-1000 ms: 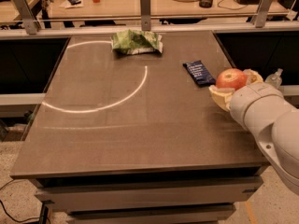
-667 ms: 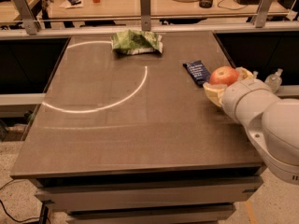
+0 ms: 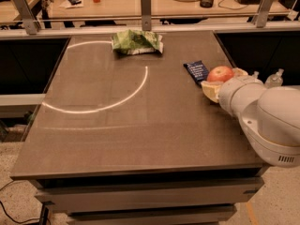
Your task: Move apple near rxbar blueberry
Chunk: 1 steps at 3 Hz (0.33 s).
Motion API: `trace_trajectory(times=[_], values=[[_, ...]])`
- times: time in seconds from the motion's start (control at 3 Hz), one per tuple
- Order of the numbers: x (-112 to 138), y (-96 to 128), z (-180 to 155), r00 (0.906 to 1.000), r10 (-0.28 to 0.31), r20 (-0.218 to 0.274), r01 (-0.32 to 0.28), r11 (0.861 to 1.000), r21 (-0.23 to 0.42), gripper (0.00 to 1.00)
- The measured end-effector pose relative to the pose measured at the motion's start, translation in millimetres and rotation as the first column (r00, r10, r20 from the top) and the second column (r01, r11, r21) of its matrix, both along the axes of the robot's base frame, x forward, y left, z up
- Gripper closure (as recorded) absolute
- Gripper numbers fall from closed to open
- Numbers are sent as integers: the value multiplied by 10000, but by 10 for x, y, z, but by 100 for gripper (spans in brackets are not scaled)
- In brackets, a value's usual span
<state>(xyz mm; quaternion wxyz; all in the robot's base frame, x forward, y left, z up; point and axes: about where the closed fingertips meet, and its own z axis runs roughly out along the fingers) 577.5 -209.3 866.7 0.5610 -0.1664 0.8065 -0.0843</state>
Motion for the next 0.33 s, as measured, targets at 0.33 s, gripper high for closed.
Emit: trace_trajectory(times=[0.33], values=[[-9,16,29,10000,14,26,-14,10000,18,81]])
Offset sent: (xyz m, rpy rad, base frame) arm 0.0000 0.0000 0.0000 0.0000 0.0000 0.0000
